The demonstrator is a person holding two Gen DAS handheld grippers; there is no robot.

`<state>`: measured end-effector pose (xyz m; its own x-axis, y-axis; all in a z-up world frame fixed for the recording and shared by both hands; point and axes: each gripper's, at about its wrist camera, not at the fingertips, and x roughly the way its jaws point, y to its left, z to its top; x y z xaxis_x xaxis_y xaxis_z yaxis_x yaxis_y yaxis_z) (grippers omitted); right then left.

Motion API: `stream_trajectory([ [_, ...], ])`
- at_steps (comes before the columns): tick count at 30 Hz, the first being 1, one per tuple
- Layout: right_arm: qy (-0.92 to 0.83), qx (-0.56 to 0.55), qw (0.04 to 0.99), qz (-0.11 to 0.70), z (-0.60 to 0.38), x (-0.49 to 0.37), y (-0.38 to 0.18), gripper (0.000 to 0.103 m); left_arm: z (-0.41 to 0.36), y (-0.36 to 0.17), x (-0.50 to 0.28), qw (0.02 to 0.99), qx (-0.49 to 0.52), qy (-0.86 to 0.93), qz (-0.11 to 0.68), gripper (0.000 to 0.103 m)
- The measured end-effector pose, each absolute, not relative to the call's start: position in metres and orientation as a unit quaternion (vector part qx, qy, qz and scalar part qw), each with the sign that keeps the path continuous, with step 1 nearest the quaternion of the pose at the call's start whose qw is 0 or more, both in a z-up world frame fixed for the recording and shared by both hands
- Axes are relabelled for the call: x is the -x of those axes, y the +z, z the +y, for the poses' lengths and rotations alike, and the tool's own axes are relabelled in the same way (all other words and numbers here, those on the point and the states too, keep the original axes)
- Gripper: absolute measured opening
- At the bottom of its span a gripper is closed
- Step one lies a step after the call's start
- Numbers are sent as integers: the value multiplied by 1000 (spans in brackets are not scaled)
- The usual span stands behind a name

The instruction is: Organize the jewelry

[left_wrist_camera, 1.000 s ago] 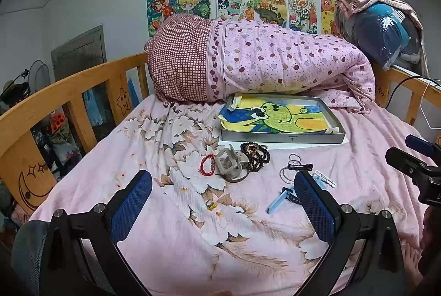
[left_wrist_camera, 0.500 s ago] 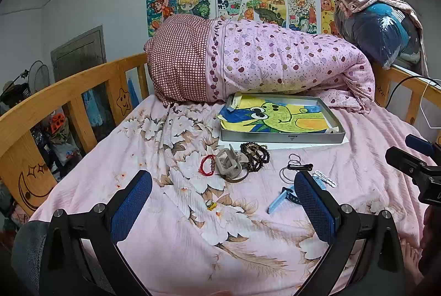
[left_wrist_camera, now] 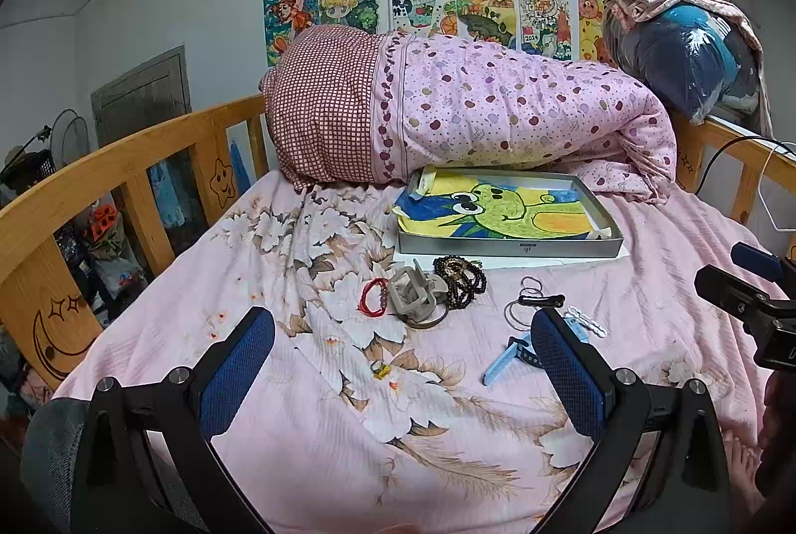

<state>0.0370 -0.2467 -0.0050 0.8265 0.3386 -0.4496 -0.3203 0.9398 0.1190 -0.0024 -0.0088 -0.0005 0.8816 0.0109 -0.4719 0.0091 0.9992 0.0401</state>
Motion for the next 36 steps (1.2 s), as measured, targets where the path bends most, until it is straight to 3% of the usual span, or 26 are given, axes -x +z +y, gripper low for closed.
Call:
stream_trajectory([
  [22, 173, -20, 952, 251, -248, -40, -15, 103, -11, -8, 0, 968, -20, 2, 248, 101],
  [36, 195, -46, 914, 353, -243, -62, -42, 103, 11, -19, -26, 943, 18, 22, 331, 101],
])
